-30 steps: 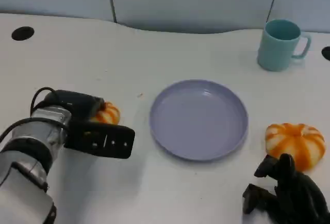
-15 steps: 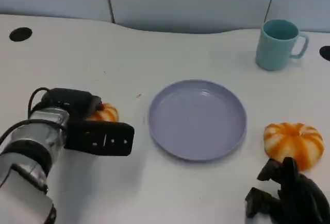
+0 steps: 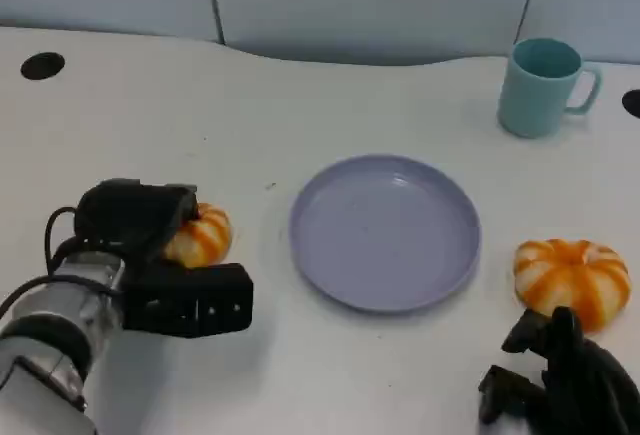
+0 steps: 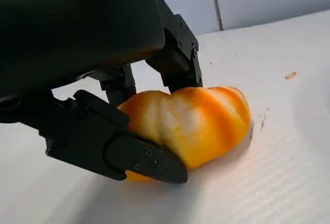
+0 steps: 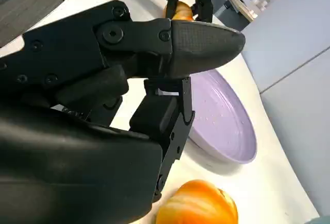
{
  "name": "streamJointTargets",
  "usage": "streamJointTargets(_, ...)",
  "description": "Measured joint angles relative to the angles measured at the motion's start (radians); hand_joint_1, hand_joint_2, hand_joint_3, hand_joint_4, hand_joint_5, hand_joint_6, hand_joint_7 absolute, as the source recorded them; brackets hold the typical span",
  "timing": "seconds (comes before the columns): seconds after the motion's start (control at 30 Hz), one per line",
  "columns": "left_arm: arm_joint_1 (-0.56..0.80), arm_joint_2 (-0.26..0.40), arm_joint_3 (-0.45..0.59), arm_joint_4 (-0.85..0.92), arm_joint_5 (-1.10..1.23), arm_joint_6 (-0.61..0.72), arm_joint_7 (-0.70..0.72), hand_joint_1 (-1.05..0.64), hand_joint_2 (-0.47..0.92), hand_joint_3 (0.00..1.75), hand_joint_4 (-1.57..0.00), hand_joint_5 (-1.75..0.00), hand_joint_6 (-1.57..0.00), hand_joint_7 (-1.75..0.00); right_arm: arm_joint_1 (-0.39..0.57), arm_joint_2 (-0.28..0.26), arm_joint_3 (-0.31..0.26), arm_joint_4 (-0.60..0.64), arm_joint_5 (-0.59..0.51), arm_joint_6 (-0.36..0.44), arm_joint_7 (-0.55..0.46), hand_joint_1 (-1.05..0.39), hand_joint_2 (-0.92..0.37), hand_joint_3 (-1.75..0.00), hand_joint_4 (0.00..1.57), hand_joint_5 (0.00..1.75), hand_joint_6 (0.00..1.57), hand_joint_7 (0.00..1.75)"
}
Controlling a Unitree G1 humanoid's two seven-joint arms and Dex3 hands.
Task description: Grasp the bread from the table and place it into the plate.
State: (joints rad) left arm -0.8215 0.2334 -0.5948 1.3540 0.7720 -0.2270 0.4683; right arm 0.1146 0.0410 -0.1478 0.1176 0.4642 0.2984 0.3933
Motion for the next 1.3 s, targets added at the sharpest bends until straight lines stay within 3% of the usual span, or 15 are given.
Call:
streamJointTargets(0.4, 0.011, -0.001, 0.081, 0.000, -0.053, -0.093, 0.101, -0.14, 0.86, 0.36, -0.71, -1.75, -0.52, -1.75, -0.003, -0.001, 0.002, 0.000, -0.001, 0.000, -0.008, -0.42, -0.92, -0.52, 1.18, 1.30, 1.03, 1.21)
streamJointTargets(0.5, 0.002, -0.004, 0.159, -0.010, -0.134, -0.157, 0.100, -0.08, 0.66, 0.70, -0.75, -1.75, -0.58, -1.75, -0.009, 0.000, -0.001, 0.000, 0.003, 0.010, -0.020, -0.42, -0.92, -0.52, 1.17, 1.30, 1.02, 1.21)
streamJointTargets(0.67, -0.043, -0.016, 0.216, -0.029, -0.194, -0.233, 0.098, -0.09, 0.50, 1.01, -0.80, -1.75, -0.65, -1.75, -0.014, 0.002, -0.002, 0.000, 0.008, 0.021, -0.021, -0.42, -0.92, -0.52, 1.19, 1.30, 1.03, 1.21)
streamJointTargets(0.87, -0.071, -0.043, 0.187, -0.037, -0.165, -0.292, 0.085, -0.07, 0.43, 1.03, -0.80, -1.75, -0.63, -1.75, -0.018, 0.002, 0.002, 0.003, 0.003, 0.016, -0.019, -0.43, -0.92, -0.50, 1.18, 1.32, 1.02, 1.21)
streamJointTargets(0.93, -0.091, -0.049, 0.161, -0.040, -0.142, -0.306, 0.085, -0.12, 0.43, 1.15, -0.84, -1.75, -0.65, -1.75, -0.019, 0.002, 0.002, 0.005, 0.003, 0.016, -0.020, -0.43, -0.92, -0.50, 1.17, 1.32, 1.02, 1.22)
streamJointTargets(1.13, -0.159, -0.082, 0.114, -0.042, -0.105, -0.357, 0.060, -0.15, 0.42, 1.25, -0.85, -1.75, -0.70, -1.75, -0.024, 0.004, 0.008, 0.009, 0.001, 0.011, -0.021, -0.43, -0.92, -0.53, 1.16, 1.33, 1.02, 1.21)
streamJointTargets(1.3, -0.181, -0.121, 0.112, -0.042, -0.114, -0.383, -0.089, -0.22, 0.44, 1.25, -0.87, -1.75, -0.72, -1.75, -0.025, 0.004, 0.011, 0.013, 0.000, 0.006, -0.016, -0.44, -0.92, -0.52, 1.16, 1.33, 1.04, 1.19)
